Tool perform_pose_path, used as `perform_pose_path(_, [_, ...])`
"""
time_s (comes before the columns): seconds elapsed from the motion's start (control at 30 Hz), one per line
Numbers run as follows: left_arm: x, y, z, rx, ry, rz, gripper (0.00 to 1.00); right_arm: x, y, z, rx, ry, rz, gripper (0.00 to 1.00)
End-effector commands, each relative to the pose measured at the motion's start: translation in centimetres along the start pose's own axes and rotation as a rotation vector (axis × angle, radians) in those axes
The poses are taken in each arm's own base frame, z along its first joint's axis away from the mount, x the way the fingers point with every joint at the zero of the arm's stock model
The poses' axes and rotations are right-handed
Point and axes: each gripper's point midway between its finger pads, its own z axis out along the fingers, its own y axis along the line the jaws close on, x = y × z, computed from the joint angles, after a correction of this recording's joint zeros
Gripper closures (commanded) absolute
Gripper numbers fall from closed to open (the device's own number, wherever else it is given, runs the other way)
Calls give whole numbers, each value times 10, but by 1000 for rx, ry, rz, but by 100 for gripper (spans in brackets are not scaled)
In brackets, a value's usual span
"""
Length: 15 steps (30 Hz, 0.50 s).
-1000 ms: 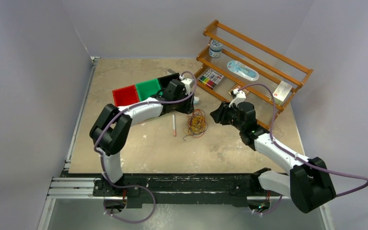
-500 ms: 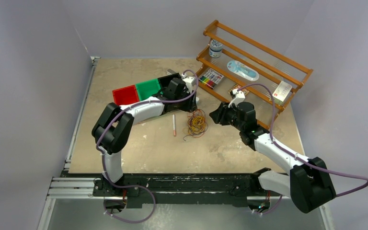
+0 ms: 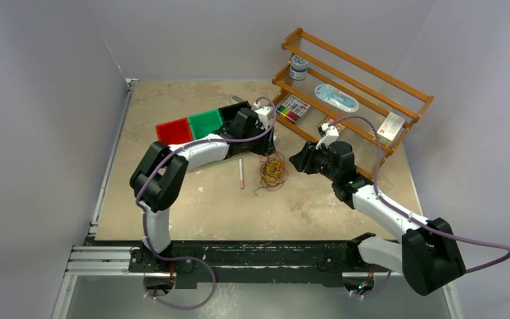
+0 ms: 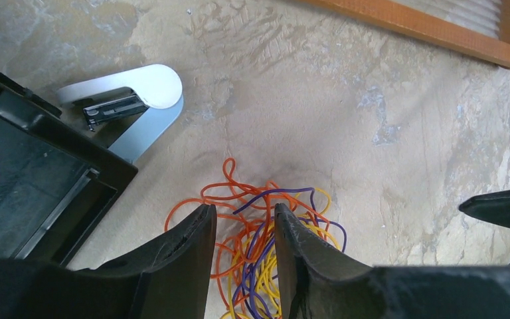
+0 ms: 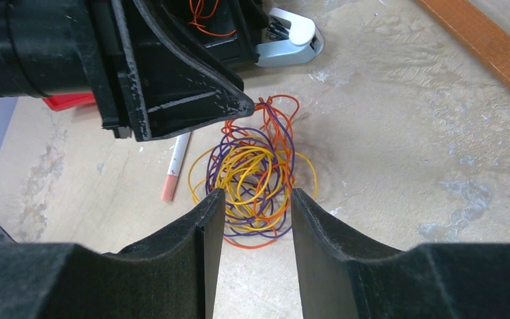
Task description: Untangle the cables
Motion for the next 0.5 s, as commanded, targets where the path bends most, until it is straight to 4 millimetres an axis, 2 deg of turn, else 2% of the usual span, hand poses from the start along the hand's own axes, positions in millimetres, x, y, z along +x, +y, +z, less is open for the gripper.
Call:
perform_pose_path(0.0, [-11, -8, 10, 54, -28, 31, 64, -13, 8, 2, -35, -33, -18, 56])
perform_pose_path(0.2, [-2, -4, 13, 49, -6, 26, 67, -11, 8, 2, -35, -29, -17, 56])
perform_pose_path(0.37, [-10, -6, 8, 38, -27, 31, 90, -12, 8, 2, -35, -34, -17, 56])
perform_pose_path(0.47, [-19, -10, 0, 35, -42, 35, 100, -13, 9, 2, -44, -44, -19, 56])
